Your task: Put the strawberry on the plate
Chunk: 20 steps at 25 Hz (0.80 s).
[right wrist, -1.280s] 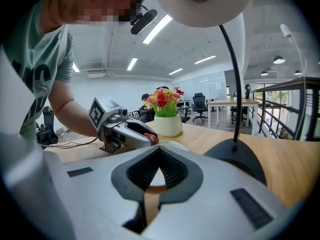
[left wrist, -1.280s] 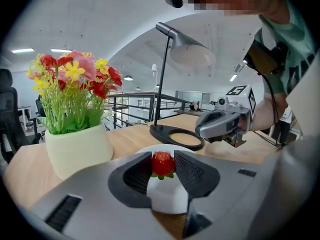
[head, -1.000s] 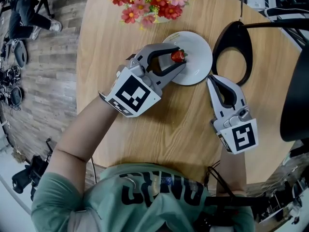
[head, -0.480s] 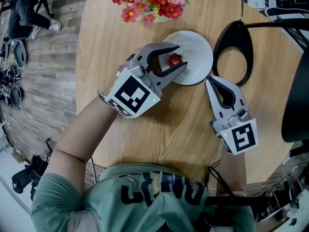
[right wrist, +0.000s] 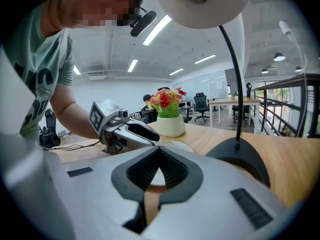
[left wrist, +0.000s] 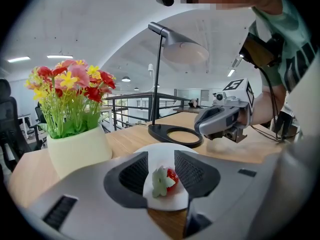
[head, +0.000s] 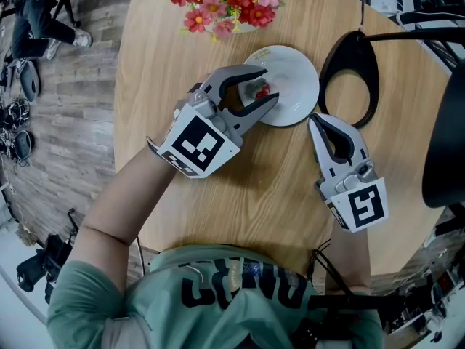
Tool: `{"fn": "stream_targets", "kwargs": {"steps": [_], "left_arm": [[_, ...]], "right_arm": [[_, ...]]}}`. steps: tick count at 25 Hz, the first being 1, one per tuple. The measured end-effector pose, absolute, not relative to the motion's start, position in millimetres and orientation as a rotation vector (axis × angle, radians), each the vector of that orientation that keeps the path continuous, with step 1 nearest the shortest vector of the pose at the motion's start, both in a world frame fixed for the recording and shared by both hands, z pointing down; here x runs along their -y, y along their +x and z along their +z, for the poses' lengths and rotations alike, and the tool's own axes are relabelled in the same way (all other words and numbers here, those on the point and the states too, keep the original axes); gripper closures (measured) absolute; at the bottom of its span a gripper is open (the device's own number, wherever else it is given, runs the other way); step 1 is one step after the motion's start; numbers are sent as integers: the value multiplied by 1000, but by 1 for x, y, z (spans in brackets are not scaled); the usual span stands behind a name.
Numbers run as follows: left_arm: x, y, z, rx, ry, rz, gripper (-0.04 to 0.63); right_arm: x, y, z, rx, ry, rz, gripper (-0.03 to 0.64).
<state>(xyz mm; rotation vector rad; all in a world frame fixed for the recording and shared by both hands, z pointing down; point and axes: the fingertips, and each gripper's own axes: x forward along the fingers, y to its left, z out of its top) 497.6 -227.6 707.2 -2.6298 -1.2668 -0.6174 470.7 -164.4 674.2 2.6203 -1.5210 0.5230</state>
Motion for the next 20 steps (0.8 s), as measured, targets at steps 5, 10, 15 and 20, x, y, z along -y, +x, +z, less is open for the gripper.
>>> {"fn": "stream_targets", "kwargs": {"steps": [5,10,15,20], "left_arm": [[228,497,699,1254,-2645,-599,449],[229,491,684,1228,-2681,-579,451],[226,478,663,1233,-2681,-541,451],[234,469,635,1190,-2737,-498,540]], "right_arm": [[164,469,670,1517,2623,518,612],[161,466,665,1508,2630,518,612],[155,463,653,1488,2641,514,612],[154,457,638,1482,2636,497,612]]}}
